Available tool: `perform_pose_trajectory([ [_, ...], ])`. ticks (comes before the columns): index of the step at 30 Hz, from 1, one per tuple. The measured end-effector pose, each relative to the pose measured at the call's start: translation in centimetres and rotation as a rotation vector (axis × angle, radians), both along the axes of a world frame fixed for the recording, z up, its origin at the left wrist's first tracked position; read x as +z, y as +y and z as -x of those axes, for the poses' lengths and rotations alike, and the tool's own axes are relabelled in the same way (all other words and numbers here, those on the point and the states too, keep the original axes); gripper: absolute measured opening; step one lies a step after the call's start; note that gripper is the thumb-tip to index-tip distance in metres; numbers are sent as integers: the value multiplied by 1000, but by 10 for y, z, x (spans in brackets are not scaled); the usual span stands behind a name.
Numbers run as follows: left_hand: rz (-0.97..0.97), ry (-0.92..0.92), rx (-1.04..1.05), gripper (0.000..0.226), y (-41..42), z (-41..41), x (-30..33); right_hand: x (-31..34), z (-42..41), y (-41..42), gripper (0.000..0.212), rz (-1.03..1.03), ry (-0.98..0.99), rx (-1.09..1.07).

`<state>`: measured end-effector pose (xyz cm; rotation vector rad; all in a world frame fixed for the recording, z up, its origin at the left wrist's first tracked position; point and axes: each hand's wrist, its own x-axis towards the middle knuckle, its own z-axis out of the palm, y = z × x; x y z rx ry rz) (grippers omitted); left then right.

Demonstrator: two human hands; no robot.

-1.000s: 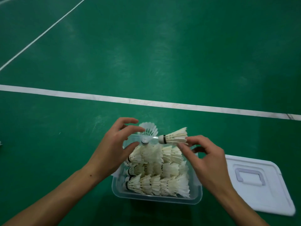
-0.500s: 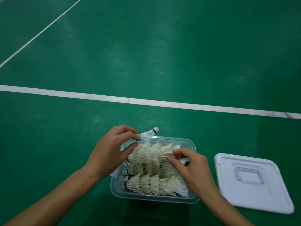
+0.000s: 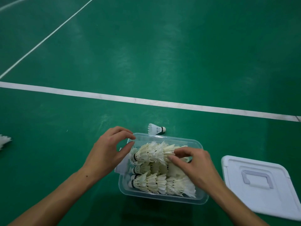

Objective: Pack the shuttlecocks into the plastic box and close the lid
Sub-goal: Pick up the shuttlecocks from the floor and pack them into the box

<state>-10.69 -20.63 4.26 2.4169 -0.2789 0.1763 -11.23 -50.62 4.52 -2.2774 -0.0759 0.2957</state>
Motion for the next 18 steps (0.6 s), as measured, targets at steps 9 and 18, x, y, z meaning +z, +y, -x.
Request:
perform_pose_trajectory([
  [9, 83, 12, 150, 14, 55, 7, -5, 34, -85, 27, 10, 128, -231, 138],
  [18, 73, 46, 372, 23, 163, -1, -49, -42, -177, 59, 29, 367, -144, 200],
])
